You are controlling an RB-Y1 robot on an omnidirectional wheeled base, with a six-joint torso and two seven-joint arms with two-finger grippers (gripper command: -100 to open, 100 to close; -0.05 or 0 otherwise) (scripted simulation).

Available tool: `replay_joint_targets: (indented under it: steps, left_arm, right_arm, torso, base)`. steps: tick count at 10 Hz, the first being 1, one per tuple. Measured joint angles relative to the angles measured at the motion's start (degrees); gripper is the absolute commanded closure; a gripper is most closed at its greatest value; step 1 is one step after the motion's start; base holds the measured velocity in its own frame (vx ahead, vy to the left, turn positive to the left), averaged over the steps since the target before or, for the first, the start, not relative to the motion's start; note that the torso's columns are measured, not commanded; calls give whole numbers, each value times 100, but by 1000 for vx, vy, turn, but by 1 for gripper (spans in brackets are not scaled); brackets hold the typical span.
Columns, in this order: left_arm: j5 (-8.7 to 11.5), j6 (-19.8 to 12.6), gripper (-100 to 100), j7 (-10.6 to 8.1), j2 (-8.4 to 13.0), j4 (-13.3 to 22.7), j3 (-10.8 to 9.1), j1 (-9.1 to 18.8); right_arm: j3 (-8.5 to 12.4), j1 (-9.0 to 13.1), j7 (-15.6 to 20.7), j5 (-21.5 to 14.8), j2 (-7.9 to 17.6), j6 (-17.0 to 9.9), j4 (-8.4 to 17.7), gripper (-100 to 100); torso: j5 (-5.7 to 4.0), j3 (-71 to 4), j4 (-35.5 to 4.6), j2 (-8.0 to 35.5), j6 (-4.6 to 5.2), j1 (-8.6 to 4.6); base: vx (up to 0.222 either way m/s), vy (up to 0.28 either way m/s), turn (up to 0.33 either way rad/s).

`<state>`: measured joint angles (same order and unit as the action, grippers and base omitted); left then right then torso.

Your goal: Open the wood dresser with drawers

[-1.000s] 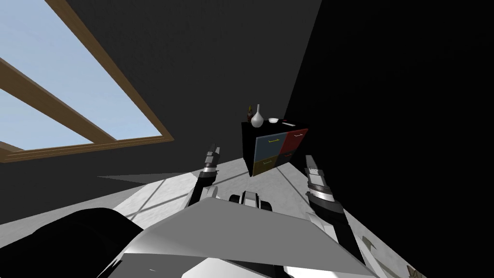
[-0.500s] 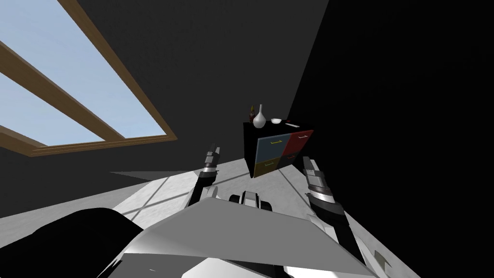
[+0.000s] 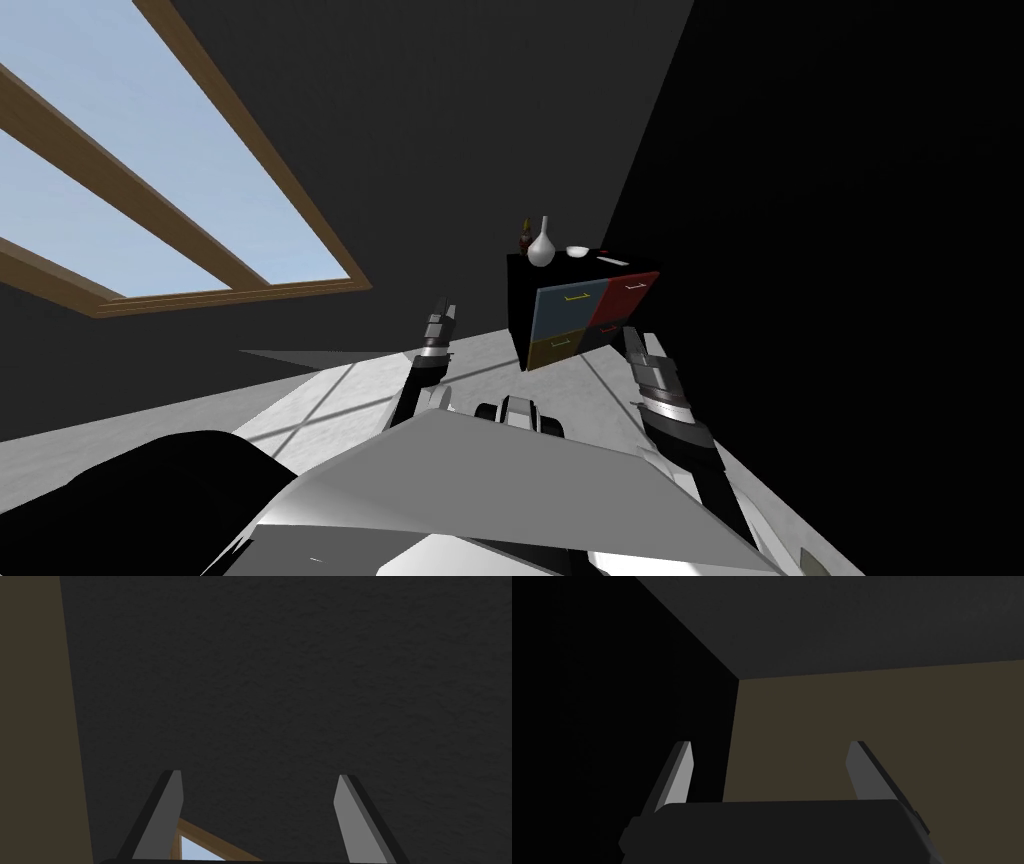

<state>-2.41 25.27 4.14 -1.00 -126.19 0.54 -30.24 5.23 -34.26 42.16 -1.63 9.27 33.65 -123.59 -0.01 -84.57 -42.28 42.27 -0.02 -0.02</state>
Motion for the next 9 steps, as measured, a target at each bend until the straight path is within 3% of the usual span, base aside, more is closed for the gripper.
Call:
replay_joint_targets:
  steps: [9]
  left_arm:
    - [0,0,0,0,0,0,0,0]
  right_arm:
    - [93,-88,1448,-175,13,124,256,-100]
  torso:
    - [0,-2,1,-3,0,0]
  base:
    - [42,-15,68]
